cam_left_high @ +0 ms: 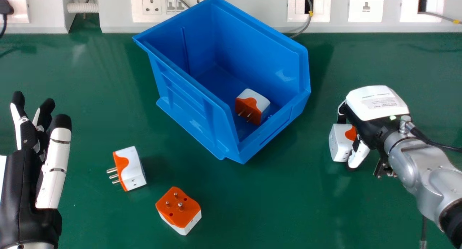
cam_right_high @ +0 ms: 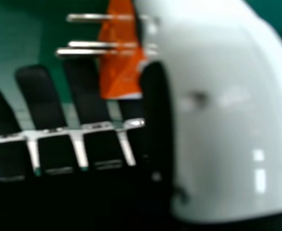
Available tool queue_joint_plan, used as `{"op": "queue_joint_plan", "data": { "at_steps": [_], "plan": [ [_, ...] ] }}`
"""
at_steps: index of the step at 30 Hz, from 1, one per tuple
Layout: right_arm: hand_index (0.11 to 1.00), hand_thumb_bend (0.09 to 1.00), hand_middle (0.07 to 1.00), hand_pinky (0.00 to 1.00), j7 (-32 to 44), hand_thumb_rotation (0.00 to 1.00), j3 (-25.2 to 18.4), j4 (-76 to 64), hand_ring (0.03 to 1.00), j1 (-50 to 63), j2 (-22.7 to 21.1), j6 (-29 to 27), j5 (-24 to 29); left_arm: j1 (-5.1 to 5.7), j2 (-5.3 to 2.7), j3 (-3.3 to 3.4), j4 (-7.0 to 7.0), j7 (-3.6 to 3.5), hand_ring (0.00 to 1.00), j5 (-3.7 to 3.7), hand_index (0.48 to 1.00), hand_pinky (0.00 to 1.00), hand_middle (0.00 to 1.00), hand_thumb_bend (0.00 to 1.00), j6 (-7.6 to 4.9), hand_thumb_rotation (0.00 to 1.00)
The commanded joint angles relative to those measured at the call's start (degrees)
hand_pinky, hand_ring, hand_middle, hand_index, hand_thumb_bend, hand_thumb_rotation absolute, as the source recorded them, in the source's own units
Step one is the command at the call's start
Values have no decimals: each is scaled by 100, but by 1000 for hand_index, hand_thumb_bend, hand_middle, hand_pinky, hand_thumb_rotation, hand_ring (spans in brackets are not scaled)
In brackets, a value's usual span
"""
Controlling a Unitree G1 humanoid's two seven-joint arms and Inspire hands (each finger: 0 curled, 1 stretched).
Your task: Pick all objects and put in blue box
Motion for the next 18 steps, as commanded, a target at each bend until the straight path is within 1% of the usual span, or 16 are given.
{"op": "queue_joint_plan", "data": {
  "at_steps": [1,5,6,8,9,10,12,14,15,16,17,18],
  "plan": [
    [487,488,501,314,35,163,23,-57,419,-68,-145,219,-89,-17,13,41,-116,-19,1000,-76,972,1000,973,423,-44,772],
    [489,486,527,340,147,165,35,-125,448,-47,-121,391,-57,-11,29,43,-147,-1,999,-23,969,1000,969,426,-19,772],
    [489,485,531,344,162,165,39,-136,452,-43,-118,415,-48,-7,32,43,-152,-4,1000,-23,970,1000,969,429,-16,774],
    [489,486,529,342,131,164,31,-173,449,-10,-123,424,-28,-6,21,43,-161,-15,1000,-66,970,1000,970,443,-3,765],
    [489,487,530,341,133,163,36,-189,448,2,-124,440,-30,-4,17,38,-176,-11,1000,-69,969,1000,970,448,7,756],
    [489,487,539,352,137,162,40,-206,460,13,-128,454,-31,1,12,33,-191,-8,998,-68,965,994,967,442,14,754],
    [489,488,546,363,139,161,17,-240,471,43,-142,436,9,6,8,22,-210,5,993,-40,960,983,963,439,16,754],
    [489,488,539,361,150,160,-37,-350,465,115,-181,409,73,11,-8,8,-245,21,995,-32,961,992,963,444,51,755],
    [489,488,534,358,160,159,-70,-467,460,182,-214,406,99,15,-17,1,-266,28,996,-34,963,992,963,440,70,756],
    [489,488,535,359,189,158,-119,-735,461,329,-276,442,111,22,-21,-7,-287,38,996,-9,963,992,963,437,78,756],
    [490,487,543,364,180,160,-153,-1007,467,489,-357,441,100,25,-25,-13,-303,43,994,-4,963,987,962,430,88,762],
    [490,486,545,365,185,160,-188,-1296,468,664,-431,490,73,23,-31,-15,-303,32,992,-34,963,984,961,435,88,764]
  ]
}}
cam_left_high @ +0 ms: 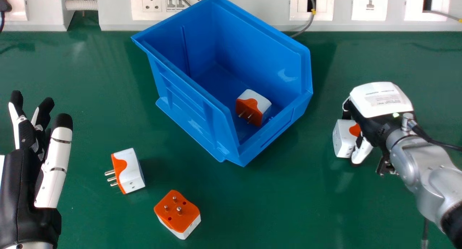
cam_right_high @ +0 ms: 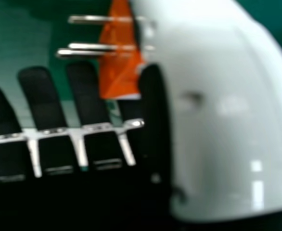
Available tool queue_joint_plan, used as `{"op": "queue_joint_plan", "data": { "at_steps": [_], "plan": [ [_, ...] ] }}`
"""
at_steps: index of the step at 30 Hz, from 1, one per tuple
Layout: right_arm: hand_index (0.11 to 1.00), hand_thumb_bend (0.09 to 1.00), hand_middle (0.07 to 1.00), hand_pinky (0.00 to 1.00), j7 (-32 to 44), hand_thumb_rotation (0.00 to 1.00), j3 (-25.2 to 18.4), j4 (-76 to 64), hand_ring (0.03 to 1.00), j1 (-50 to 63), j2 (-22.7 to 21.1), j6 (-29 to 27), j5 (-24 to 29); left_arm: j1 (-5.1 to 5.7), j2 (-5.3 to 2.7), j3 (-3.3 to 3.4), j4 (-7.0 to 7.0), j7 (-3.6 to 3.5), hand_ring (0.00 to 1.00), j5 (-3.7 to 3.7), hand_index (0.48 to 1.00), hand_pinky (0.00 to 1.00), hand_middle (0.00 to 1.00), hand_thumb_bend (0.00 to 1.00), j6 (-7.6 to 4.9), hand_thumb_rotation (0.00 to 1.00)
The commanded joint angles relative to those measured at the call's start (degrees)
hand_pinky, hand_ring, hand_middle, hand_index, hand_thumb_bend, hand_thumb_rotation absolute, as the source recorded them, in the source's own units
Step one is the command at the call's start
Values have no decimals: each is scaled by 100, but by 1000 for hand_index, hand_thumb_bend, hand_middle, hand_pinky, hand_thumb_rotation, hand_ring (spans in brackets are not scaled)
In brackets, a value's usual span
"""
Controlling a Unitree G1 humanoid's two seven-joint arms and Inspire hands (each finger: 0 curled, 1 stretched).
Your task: Pick all objects and put in blue box
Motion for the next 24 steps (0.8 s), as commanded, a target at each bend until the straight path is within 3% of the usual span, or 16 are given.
{"op": "queue_joint_plan", "data": {
  "at_steps": [1,3,6,11,17,19,24],
  "plan": [
    [490,485,539,352,3,162,-127,-652,454,389,-261,61,-22,2,-1,1,-158,22,996,51,964,992,963,433,-50,758],
    [490,484,525,338,-22,162,-204,-1235,439,758,-422,138,-97,-8,1,-7,-138,49,991,80,959,981,960,445,-41,768],
    [484,484,420,243,-69,161,-440,-2250,331,1400,-625,180,-113,-38,-12,-34,-83,67,994,101,963,992,967,435,-69,779],
    [476,484,338,183,180,158,-997,-3898,249,2292,-796,268,-59,-105,-3,-58,128,-2,1000,47,975,1000,987,366,-246,810],
    [469,488,191,89,93,152,-1631,-4811,128,2636,-751,-54,132,-158,21,-60,303,4,1000,116,976,1000,983,365,-358,815],
    [469,488,184,78,89,152,-1728,-4970,119,2574,-718,-134,91,-188,35,-54,388,-25,1000,89,982,1000,986,353,-450,819],
    [469,489,168,59,-169,150,-1839,-5027,102,2184,-663,-588,31,-218,15,-53,443,-56,1000,12,991,1000,987,401,-461,803]
  ]
}}
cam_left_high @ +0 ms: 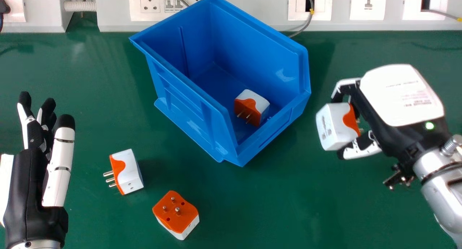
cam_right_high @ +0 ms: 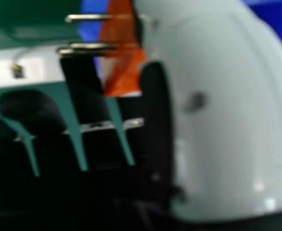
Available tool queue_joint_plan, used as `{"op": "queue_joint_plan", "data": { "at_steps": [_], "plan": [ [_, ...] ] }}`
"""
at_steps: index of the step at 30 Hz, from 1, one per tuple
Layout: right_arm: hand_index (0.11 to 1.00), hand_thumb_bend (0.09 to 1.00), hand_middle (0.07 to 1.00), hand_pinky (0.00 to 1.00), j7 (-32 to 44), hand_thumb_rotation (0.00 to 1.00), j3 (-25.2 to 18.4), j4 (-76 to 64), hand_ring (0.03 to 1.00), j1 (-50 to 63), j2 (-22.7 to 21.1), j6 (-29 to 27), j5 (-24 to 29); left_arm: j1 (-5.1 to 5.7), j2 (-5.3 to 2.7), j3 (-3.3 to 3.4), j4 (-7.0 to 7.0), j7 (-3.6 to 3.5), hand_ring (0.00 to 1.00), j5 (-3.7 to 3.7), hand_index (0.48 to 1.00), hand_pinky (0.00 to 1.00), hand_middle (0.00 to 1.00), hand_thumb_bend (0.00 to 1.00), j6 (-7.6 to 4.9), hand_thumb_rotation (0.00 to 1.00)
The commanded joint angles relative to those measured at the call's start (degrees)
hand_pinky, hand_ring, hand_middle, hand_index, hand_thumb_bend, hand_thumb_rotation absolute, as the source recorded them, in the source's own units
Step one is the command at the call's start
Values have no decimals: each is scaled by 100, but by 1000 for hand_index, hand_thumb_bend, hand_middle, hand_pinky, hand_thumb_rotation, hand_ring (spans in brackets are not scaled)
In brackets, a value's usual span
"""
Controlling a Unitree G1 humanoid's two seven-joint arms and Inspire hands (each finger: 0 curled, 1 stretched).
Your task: Pick all objects and put in blue box
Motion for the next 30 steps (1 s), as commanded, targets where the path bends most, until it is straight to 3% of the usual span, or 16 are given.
{"op": "queue_joint_plan", "data": {
  "at_steps": [1,4,7,9,16,19,22,24,26,30],
  "plan": [
    [469,488,169,59,-167,152,-155,-203,102,-406,13,-169,-85,-31,16,22,-17,-28,1000,-43,993,1000,989,411,-151,803],
    [469,487,165,54,-169,155,-129,-161,97,-702,75,-297,-158,-36,-8,23,-13,-33,1000,-54,995,1000,991,400,-157,804],
    [469,491,153,50,43,149,-47,-100,90,-1136,265,-268,-212,-30,3,15,-17,-16,1000,27,989,1000,988,364,-153,796],
    [472,493,168,60,175,145,32,32,102,-1460,420,-286,-192,-36,-13,11,-27,-26,1000,-24,991,1000,989,379,-123,791],
    [469,489,196,74,263,147,490,1104,122,-2679,1070,-409,-238,-59,-2,0,28,-82,1000,-56,1000,1000,995,376,-213,780],
    [470,487,220,95,161,151,718,1767,146,-3200,1341,-448,-321,-36,7,3,9,-69,1000,-7,1000,1000,997,386,-192,794],
    [470,486,228,103,-21,156,956,2436,158,-3696,1598,-432,-499,-11,-16,4,-31,-63,1000,-36,1000,1000,994,378,-192,776],
    [470,485,249,123,89,158,1029,2740,186,-3962,1856,-279,-453,22,-16,17,-29,-57,1000,-11,992,1000,988,381,-242,774],
    [472,486,282,153,64,155,1107,3051,223,-4182,2049,-278,-388,54,3,28,-20,-30,1000,77,992,1000,989,391,-290,796],
    [476,487,338,183,54,152,1330,3637,262,-4553,2329,-216,-435,144,-28,19,-120,27,1000,147,981,996,980,374,-236,813]
  ]
}}
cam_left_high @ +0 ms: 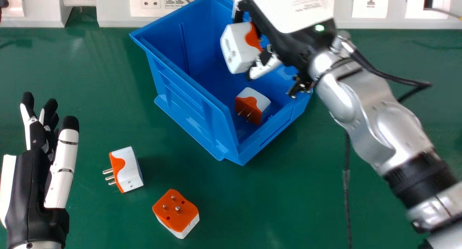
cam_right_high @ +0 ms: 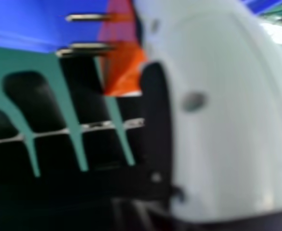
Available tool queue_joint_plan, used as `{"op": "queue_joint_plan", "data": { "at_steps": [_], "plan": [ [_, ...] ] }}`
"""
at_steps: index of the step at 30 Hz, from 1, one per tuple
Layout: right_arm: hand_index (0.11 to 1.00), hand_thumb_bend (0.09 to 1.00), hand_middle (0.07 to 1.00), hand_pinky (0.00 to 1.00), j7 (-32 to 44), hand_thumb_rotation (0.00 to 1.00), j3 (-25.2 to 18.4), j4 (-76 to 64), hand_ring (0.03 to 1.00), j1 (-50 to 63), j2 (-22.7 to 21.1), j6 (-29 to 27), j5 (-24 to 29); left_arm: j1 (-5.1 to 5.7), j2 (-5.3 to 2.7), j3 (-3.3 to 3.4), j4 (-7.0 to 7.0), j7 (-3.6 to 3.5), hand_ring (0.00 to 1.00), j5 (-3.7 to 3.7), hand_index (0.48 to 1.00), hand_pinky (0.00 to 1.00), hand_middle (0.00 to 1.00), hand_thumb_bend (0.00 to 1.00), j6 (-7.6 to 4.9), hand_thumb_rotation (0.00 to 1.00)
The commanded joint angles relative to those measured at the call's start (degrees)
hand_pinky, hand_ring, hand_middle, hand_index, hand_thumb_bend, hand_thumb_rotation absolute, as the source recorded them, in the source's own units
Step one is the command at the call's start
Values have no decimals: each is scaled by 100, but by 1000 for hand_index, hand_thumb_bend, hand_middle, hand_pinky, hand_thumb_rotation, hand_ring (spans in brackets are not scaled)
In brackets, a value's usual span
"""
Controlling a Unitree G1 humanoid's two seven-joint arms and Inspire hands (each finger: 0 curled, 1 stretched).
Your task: Pick all objects and put in blue box
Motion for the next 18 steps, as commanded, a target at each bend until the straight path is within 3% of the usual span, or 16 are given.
{"op": "queue_joint_plan", "data": {
  "at_steps": [1,3,8,9,11,13,18],
  "plan": [
    [478,487,370,203,7,151,64,203,289,-461,172,109,15,72,-23,15,-184,47,1000,42,980,994,981,377,-87,817],
    [482,487,426,237,-17,151,214,549,341,-666,331,210,-53,103,-32,5,-205,55,1000,36,981,989,984,378,-91,822],
    [484,489,404,211,-395,144,560,1495,311,-1037,636,267,-167,156,-40,-7,-241,83,996,84,980,970,984,368,-98,842],
    [484,490,375,192,-520,140,641,1705,281,-1093,663,209,-202,167,-46,-8,-253,92,996,92,980,973,984,364,-90,843],
    [482,513,445,151,-772,36,759,2106,217,-1168,731,117,-214,185,-58,-6,-279,125,996,119,984,977,984,368,-64,844],
    [482,520,461,124,-890,11,825,2466,183,-1234,819,61,-147,209,-65,-6,-302,150,994,140,982,975,981,394,-59,838],
    [483,525,469,111,-1085,0,1035,3124,172,-1315,1004,143,-163,301,-156,-23,-398,164,996,94,981,993,981,418,-43,819]
  ]
}}
